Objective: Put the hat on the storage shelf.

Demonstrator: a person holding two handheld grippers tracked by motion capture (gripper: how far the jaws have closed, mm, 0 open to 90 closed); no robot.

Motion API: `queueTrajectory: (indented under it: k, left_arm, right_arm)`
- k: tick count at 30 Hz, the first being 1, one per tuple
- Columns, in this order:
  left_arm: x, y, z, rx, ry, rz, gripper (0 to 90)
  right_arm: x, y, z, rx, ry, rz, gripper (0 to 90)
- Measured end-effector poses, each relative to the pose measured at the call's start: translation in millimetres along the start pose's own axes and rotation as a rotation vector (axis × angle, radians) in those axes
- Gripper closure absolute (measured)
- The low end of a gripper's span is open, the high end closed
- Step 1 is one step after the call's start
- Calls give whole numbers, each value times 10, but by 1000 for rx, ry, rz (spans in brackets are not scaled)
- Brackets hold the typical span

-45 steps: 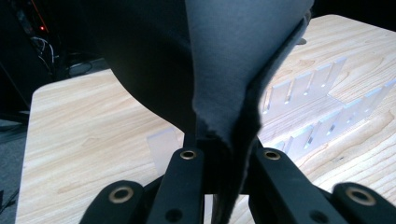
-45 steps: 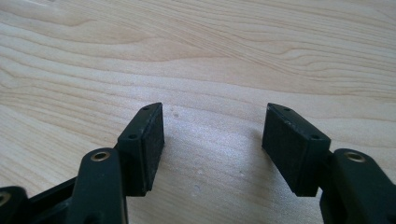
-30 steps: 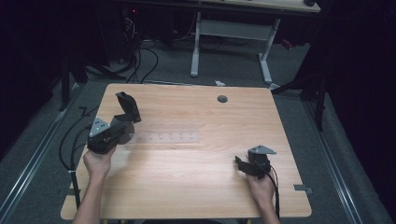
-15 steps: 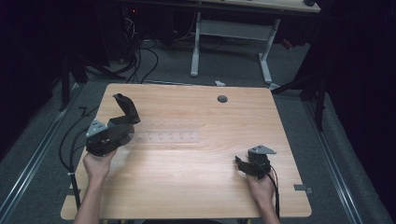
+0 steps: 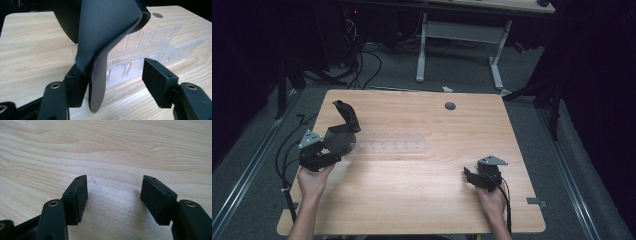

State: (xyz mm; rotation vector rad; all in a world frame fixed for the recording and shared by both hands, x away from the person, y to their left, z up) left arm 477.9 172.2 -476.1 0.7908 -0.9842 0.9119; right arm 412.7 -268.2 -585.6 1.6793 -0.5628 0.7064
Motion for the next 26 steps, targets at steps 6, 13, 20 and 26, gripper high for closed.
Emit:
queueTrajectory:
  k: [6, 13, 20, 26]
  left_arm:
    - [-103, 113, 29, 8, 17, 3, 376]
    - [-579, 188, -25, 59, 31, -59, 365]
    - [-1017, 138, -119, 145, -102, -156, 357]
    - [-1037, 128, -107, 156, -124, -158, 346]
  right_arm:
    - [0, 0, 0, 0, 0, 0, 388]
    - [0, 0, 0, 0, 0, 0, 388]
    - [0, 0, 0, 0, 2, 0, 388]
    - [0, 0, 0, 0, 0, 0, 388]
Point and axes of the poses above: each handheld gripper's, and its own axes: y roughly backward along the jaws, x roughly out of its top, z roughly to its right, the point moved 8 cm from there along -y, roughly forward along the jaws, and after that the axes turned 13 degrees about -y, right-handed, at the moved point
